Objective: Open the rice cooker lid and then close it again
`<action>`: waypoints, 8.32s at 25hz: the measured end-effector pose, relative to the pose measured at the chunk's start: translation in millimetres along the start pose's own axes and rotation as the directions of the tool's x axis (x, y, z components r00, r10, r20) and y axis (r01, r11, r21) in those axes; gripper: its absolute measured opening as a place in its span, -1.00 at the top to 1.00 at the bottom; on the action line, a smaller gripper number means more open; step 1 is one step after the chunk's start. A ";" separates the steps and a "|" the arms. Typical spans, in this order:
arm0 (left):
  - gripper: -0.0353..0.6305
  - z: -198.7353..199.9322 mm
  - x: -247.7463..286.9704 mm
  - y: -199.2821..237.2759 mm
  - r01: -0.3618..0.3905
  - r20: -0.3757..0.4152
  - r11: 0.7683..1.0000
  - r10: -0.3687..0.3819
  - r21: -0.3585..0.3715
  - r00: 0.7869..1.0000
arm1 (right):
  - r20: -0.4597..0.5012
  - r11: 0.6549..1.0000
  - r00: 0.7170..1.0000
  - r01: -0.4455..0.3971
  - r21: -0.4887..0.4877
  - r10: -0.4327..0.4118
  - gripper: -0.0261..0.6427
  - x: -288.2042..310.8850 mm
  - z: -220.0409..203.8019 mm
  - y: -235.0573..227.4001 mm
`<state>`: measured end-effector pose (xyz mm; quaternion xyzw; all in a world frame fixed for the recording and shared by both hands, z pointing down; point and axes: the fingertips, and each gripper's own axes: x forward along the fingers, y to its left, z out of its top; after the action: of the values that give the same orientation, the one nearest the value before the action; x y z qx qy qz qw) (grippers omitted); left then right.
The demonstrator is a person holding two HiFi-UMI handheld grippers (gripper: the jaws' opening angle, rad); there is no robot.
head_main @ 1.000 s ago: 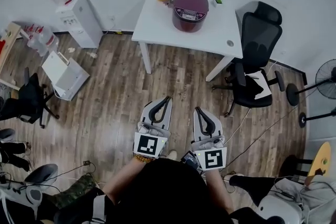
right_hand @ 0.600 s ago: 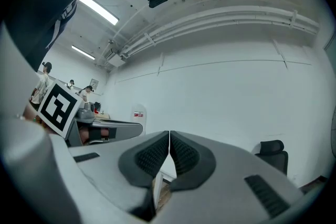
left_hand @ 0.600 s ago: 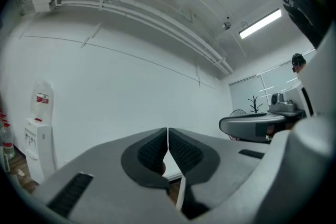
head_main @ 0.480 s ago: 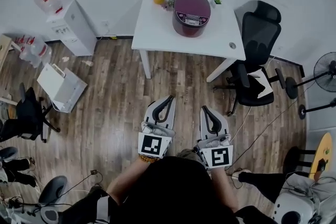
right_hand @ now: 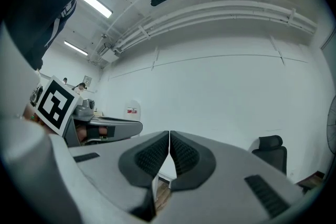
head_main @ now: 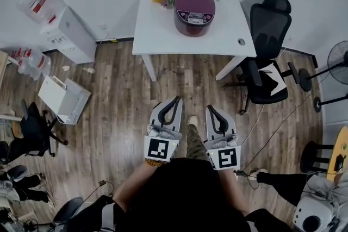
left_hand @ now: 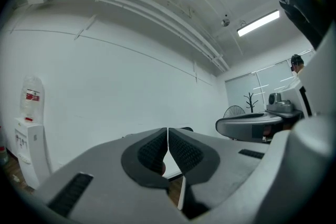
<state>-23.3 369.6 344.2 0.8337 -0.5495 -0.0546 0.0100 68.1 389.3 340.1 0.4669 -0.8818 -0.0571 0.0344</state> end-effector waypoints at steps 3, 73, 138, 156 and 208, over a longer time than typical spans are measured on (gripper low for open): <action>0.80 -2.7 19.7 6.0 -0.005 -0.019 1.000 0.006 0.022 1.000 | 0.037 1.000 0.999 0.009 0.019 -0.010 0.83 16.7 -1.6 -18.7; 0.80 -37.5 413.2 251.5 -0.135 -0.019 0.987 0.137 0.091 0.990 | -0.051 0.999 0.999 0.002 -0.053 -0.004 0.83 413.1 -51.0 -292.0; 0.80 -93.9 447.0 253.7 -0.013 -0.140 0.998 0.021 0.059 0.990 | -0.462 0.960 0.861 -0.272 -0.070 0.210 0.83 501.4 -207.6 -281.4; 0.80 -99.3 442.7 260.0 -0.015 -0.152 0.998 0.023 0.058 0.988 | -0.529 0.965 0.826 -0.259 -0.049 0.195 0.83 493.9 -243.4 -262.7; 0.80 -123.9 452.7 247.3 0.033 -0.209 0.998 -0.022 0.049 0.978 | -0.582 0.960 0.804 -0.244 -0.137 0.121 0.83 493.8 -244.4 -259.8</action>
<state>-60.3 -148.9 450.1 0.8423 -0.5350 0.0472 0.0448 31.6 -180.8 551.5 0.3691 -0.8616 -0.0025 0.3483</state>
